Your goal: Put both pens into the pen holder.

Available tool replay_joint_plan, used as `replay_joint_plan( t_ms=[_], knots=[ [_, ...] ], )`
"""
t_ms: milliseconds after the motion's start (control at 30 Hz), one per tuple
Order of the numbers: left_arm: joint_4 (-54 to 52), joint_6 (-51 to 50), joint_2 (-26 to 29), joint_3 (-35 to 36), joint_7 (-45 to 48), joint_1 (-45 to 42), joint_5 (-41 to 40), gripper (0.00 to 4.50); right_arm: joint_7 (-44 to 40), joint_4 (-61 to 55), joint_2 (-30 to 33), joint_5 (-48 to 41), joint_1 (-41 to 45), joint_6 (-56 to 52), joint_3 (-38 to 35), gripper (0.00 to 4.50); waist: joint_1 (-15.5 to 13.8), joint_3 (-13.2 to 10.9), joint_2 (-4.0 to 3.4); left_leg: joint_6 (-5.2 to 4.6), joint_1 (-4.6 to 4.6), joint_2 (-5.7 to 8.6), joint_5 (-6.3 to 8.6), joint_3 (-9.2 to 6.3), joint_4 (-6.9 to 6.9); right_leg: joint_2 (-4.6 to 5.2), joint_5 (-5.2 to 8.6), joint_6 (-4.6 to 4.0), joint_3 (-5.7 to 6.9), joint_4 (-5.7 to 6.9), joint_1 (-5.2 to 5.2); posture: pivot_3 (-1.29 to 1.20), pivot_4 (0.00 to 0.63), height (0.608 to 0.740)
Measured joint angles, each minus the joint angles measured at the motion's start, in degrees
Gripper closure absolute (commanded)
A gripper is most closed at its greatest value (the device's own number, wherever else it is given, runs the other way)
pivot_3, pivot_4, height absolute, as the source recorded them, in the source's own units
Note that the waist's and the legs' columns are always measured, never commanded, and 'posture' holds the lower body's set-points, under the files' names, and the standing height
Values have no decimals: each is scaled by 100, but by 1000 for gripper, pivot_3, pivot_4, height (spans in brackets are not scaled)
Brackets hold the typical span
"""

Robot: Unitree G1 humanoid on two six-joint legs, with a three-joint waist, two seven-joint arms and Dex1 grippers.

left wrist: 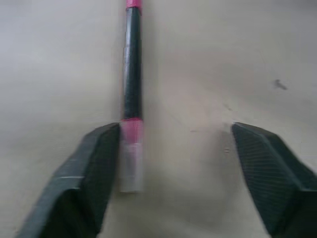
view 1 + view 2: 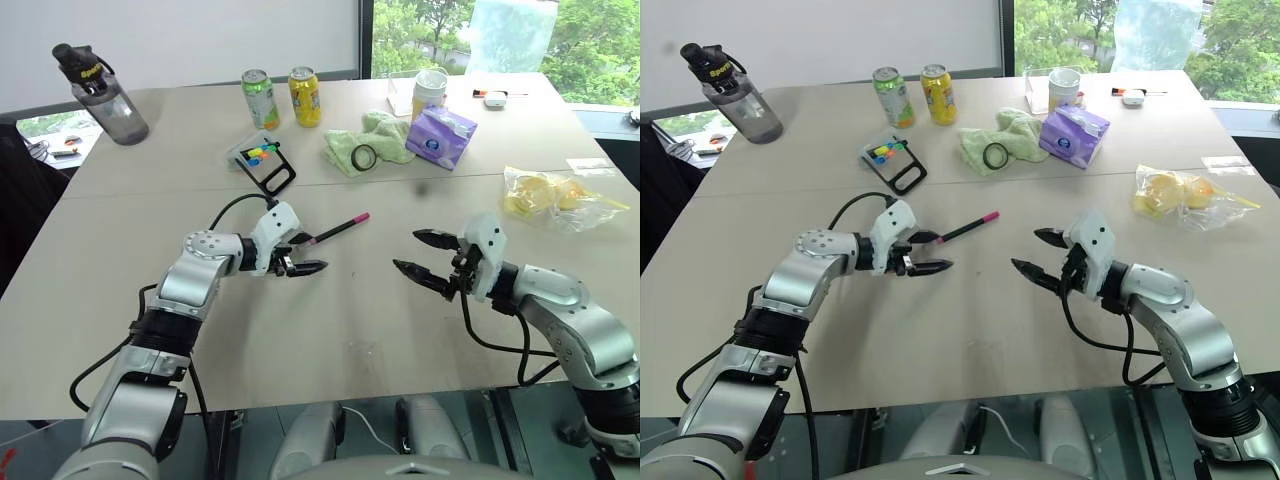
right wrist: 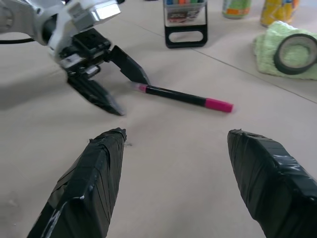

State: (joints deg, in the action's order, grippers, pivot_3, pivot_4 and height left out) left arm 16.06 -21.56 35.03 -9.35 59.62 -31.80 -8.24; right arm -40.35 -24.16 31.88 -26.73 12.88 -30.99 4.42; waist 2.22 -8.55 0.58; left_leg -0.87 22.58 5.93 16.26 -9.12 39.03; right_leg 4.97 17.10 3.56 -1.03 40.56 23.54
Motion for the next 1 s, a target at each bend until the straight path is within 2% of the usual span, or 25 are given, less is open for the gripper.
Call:
replay_joint_plan(
  t_ms=[100, 167, 433, 567, 733, 800, 1000],
  knots=[
    [183, 89, -23, 79, -59, -45, 6, 3728, -49, 0, 65, 2, 0, 0, -41, 917, 26, 3, 1, 0, -2, 0, 1, 6, -1, -1, 0, 0, -7, 0, 1, 0, 150, 740],
    [310, 140, -43, 107, -87, -88, 8, 4451, -54, 1, 81, 9, 0, 0, -51, 917, 25, 5, 2, -1, -2, 0, 1, 6, -2, -1, 0, 0, -6, 0, 1, 0, 150, 740],
    [529, 347, -97, 79, -83, -162, 28, 4451, -51, 0, 60, 43, 1, 0, -52, 917, 9, 28, 1, 0, -5, 0, 0, 5, -2, 0, 0, 0, -5, 2, -1, 0, 150, 740],
    [238, 230, -86, 158, -8, -24, -61, 4451, -67, 24, 61, 103, 56, 12, -46, 917, 12, 28, 1, -1, -3, 0, 1, 5, -3, 1, 0, 0, -7, 0, 1, 0, 150, 740],
    [-514, -284, -254, 216, 392, 250, -665, 4451, -16, 56, -103, 67, 205, -18, -100, 917, -10, 25, 5, -1, 6, -1, 1, -5, -2, 1, 0, -1, 2, -3, 2, 0, 150, 740],
    [-926, -633, -475, 461, 378, 248, -1170, 4451, 164, 67, -443, -264, 270, -240, -254, 917, -15, 25, 5, -1, 6, -1, 1, -6, -2, 2, 0, -1, 2, -4, 2, 0, 150, 740],
    [-1502, -1176, -622, 827, 181, 426, -1806, 4451, 626, 86, -877, -1175, 296, -995, -835, 917, 10, 25, 5, 0, 5, -2, 0, -4, -4, 0, -1, -1, 0, -3, 2, 0, 150, 740]
  ],
)
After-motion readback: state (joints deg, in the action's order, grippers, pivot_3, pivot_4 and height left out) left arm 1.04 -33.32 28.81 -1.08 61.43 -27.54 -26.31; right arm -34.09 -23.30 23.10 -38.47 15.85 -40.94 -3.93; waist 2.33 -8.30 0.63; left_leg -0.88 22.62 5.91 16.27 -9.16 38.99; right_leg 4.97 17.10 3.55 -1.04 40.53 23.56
